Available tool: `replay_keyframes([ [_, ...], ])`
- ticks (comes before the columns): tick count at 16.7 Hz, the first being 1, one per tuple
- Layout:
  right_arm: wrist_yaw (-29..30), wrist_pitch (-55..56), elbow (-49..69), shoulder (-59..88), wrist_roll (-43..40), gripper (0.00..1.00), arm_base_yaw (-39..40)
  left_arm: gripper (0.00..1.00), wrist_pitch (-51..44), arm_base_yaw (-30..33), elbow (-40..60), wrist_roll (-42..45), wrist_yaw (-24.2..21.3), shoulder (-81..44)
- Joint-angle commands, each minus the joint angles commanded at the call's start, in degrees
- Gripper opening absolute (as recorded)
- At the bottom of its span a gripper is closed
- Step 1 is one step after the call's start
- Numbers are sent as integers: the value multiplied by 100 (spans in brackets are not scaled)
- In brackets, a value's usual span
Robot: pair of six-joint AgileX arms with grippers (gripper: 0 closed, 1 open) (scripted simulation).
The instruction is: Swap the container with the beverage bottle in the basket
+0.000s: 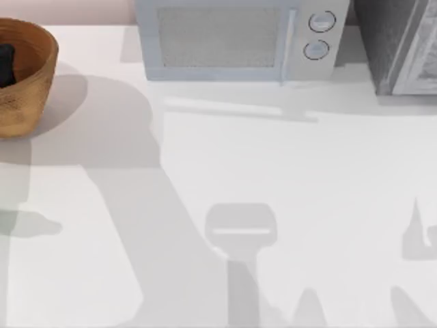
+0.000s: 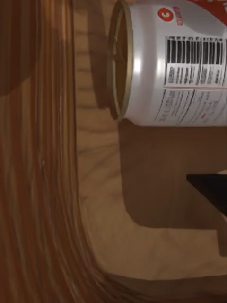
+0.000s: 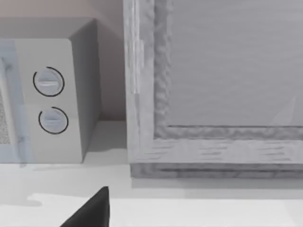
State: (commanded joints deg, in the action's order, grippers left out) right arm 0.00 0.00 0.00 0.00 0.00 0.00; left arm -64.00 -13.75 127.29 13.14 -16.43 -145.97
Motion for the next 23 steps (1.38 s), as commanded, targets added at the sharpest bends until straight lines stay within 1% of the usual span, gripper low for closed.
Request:
replay_keyframes([
  [2, 0, 0, 0, 0, 0, 100, 0, 100, 0, 0, 0, 0, 0, 0],
  [15, 0, 0, 0, 0, 0, 100, 0, 2, 0, 0, 0, 0, 0, 0],
  [16, 0, 0, 0, 0, 0, 100, 0, 0, 0, 0, 0, 0, 0, 0],
  [23, 0, 0, 0, 0, 0, 100, 0, 0, 0, 0, 0, 0, 0, 0],
])
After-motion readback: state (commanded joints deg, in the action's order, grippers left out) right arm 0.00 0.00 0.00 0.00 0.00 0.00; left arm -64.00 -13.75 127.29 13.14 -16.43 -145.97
